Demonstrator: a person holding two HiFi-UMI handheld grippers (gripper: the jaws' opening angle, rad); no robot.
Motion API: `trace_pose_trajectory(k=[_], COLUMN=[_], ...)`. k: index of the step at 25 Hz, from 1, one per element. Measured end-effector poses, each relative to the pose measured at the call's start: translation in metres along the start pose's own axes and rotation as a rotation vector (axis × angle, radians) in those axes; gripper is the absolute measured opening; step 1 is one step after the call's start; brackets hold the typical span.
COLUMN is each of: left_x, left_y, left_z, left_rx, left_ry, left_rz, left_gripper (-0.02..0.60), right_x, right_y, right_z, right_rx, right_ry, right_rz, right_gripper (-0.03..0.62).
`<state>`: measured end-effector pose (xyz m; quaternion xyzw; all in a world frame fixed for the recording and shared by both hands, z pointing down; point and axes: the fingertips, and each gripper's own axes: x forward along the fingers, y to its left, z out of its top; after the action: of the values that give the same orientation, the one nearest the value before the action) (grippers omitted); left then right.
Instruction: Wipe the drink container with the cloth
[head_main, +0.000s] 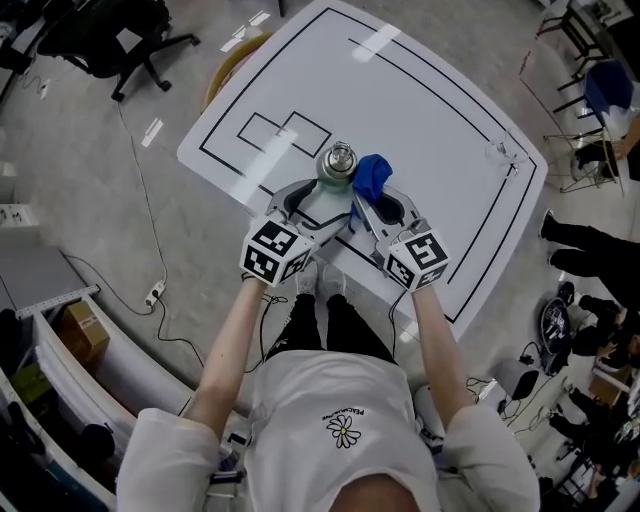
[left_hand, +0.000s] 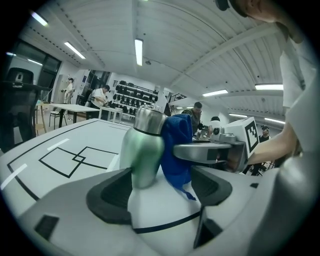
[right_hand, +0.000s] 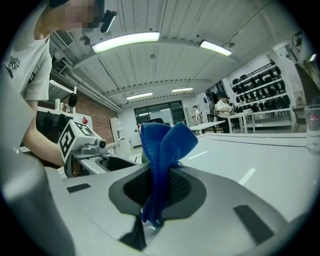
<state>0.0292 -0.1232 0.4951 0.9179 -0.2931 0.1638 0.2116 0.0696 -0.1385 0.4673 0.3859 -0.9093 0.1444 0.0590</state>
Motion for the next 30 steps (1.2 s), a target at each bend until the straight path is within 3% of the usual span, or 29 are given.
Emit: trace_pose_trajectory(k=[6,12,30], left_x=[-0.001,0.017,-0.014], left_y=[0.015,0.032,0.0], left_z=[0.008,0.019,-0.01], left_rx=[0.033,0.155,0.083], left_ry=[-0.022,0.022,0.05], left_rz=[0.019,-0.012,-0.008], left_gripper=[0.367,0.385,0.385], right_x=[0.0,0.001,0.007], right_y=[0.0,0.0,0.035], right_z=[0.0,0.001,-0.003], right_rx=[0.0,-0.015,-0.043], right_ry=[0.005,0.007,0.035], right_rz=[0.001,0.008,0.047], right_gripper=[0.041,0.041,0.043])
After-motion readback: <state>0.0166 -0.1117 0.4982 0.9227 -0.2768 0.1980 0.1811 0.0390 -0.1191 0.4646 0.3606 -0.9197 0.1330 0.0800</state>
